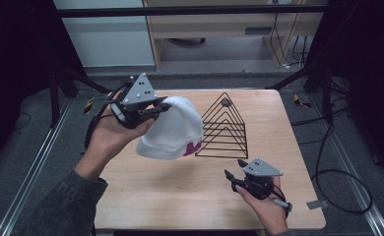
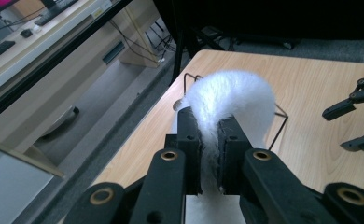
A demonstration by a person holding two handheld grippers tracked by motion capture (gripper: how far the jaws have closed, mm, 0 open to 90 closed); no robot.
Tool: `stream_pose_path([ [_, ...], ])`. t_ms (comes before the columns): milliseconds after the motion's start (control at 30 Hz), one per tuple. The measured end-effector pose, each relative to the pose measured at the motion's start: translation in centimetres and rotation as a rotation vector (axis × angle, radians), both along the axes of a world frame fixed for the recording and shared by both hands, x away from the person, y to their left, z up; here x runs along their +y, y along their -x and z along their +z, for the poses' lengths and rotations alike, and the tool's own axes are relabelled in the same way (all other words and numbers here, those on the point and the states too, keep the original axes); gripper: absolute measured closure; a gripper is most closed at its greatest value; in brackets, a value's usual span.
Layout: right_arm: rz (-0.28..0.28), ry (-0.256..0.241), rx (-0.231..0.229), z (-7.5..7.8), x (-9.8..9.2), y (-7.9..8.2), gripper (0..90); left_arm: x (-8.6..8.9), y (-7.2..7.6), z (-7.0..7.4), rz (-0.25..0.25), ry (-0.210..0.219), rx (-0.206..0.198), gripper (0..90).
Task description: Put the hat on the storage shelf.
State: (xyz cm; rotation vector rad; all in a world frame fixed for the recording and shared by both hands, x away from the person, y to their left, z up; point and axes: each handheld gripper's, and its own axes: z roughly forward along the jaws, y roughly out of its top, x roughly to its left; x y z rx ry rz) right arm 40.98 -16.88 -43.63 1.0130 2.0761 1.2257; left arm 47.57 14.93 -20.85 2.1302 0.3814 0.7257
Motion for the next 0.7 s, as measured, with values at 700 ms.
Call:
stream_pose_path([
  [700,-0.022,0.003,-0.122,3.7,1.2,-1.1,50.9,-3.1,0.1,-0.4,-0.092,0.016,0.019,82.1],
])
